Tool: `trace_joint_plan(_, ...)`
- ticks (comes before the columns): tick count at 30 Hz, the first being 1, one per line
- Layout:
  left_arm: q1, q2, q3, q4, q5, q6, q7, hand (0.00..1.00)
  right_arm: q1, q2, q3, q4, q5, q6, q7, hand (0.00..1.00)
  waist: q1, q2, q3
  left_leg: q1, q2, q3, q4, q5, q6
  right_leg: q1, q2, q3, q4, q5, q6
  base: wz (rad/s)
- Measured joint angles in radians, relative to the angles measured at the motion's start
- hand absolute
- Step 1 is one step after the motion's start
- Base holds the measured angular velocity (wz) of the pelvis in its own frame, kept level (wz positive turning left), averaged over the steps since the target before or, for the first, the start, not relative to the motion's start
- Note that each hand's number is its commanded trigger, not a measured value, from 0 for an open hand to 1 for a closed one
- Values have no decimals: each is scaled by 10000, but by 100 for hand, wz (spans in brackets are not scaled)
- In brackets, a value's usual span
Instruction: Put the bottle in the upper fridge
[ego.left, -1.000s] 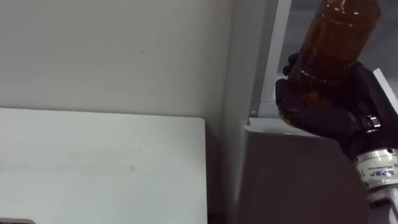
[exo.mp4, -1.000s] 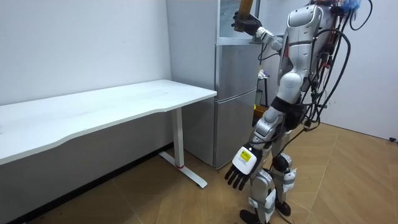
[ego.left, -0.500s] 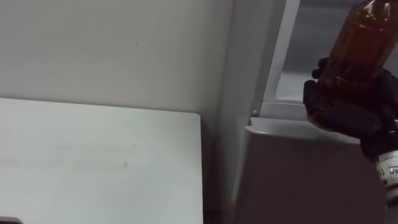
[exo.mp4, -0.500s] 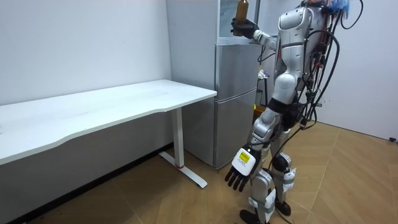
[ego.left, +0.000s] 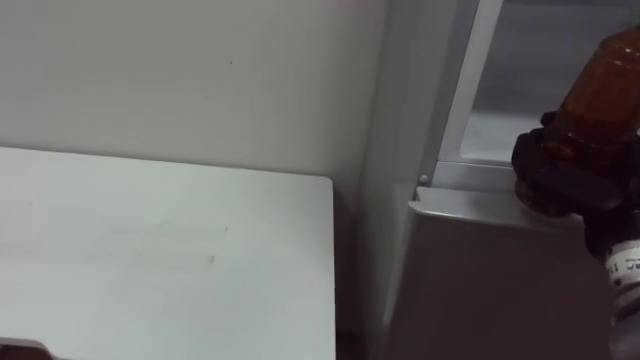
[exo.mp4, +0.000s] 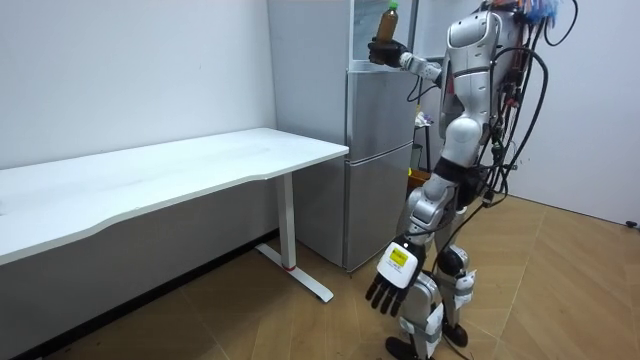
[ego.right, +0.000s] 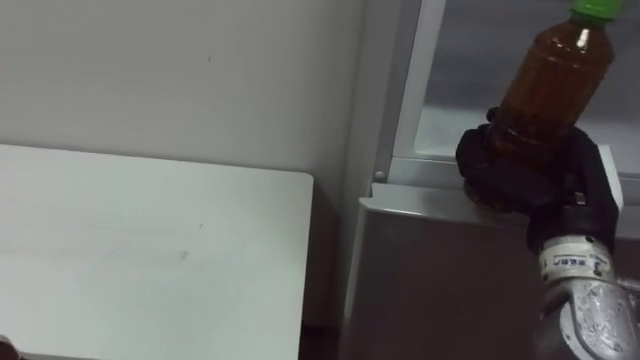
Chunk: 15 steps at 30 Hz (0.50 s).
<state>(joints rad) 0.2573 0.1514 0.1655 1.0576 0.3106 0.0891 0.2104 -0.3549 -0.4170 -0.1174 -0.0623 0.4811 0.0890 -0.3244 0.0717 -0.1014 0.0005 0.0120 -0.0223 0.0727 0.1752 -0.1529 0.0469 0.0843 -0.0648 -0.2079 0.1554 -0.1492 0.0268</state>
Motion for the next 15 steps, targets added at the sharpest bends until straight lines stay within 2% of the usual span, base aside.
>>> trace_joint_plan(2,-50,3,0,-14,0,-4,0,0,-70,-221,0,263,29,0,-41,100,80,-1,0,-6,-6,-8,18,-1,2,6,-8,-23,1,0,0,0)
trace_joint_plan(7,-27,8,118,-38,37,-7,-2,0,-71,-505,-1,572,65,-1,-126,100,133,-51,18,-86,-5,-101,65,-7,0,1,-14,-168,8,-2,2,5)
trace_joint_plan(9,-9,6,265,-129,50,-9,-51,0,-92,-614,-2,644,81,0,-106,100,143,-92,2,-189,-4,-143,105,-9,-1,-80,-14,-174,42,-9,-2,3)
trace_joint_plan(15,79,24,320,-295,48,-46,-88,0,-1260,-647,-1,1604,85,3,124,100,121,-165,9,-348,-10,-187,256,-14,8,-179,-34,-266,136,-13,-7,3)
